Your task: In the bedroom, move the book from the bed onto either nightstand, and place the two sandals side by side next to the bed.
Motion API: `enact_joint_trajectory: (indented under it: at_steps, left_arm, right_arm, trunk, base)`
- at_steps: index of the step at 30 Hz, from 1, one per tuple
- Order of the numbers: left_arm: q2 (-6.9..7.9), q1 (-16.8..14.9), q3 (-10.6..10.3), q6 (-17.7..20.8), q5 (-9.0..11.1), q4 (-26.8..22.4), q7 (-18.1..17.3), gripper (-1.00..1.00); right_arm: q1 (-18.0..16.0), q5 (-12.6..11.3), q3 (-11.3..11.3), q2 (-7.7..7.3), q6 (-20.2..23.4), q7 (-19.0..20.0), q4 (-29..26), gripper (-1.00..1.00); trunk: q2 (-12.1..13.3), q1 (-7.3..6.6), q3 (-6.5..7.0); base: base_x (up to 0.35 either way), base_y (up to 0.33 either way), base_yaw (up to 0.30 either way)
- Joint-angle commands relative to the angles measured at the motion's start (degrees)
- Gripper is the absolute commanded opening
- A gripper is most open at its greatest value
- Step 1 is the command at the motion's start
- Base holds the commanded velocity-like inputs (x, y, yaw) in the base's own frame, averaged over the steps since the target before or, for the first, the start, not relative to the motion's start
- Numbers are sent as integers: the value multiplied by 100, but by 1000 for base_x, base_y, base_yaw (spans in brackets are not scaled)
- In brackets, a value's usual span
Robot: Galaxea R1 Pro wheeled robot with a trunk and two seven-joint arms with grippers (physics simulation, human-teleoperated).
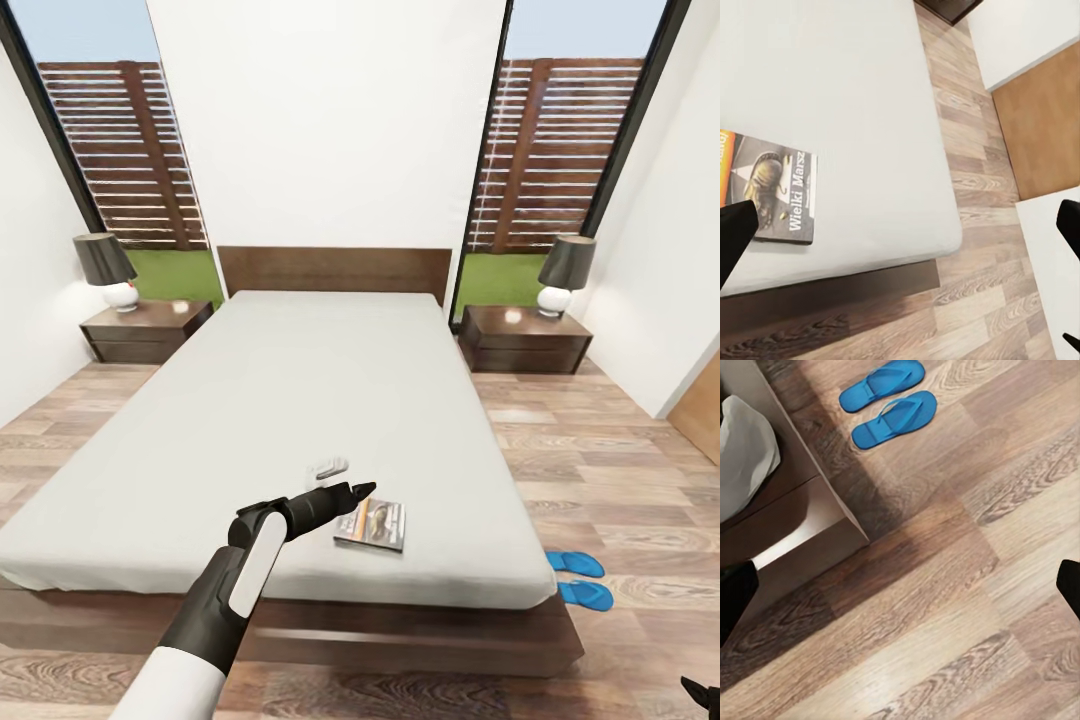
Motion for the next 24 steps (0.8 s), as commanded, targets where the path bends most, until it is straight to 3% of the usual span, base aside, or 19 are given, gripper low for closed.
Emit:
enact_joint_trajectory:
  at_steps: [1, 9, 17, 24]
  left_arm:
    - [-2, -3, 7, 27, -6, -3, -16, 100]
    - [-2, -3, 7, 27, 0, -3, -16, 100]
    - [-2, -3, 7, 26, 2, -3, -16, 100]
    - [-2, -3, 7, 26, 2, -3, -16, 100]
  right_arm:
    - [-6, -43, 49, -1, -21, 24, 11, 100]
    - [-5, -43, 52, -1, -119, 24, 11, 100]
    - [-5, -43, 53, 6, -520, 22, 19, 100]
    - [-5, -43, 50, 5, -570, 16, 20, 100]
  trunk:
    - [-3, 0, -5]
    - [-3, 0, -5]
    - [-3, 0, -5]
    - [-3, 0, -5]
  base:
    - [49, -8, 0]
    - [241, -2, 0]
    - [278, -108, 0]
    - [59, -40, 0]
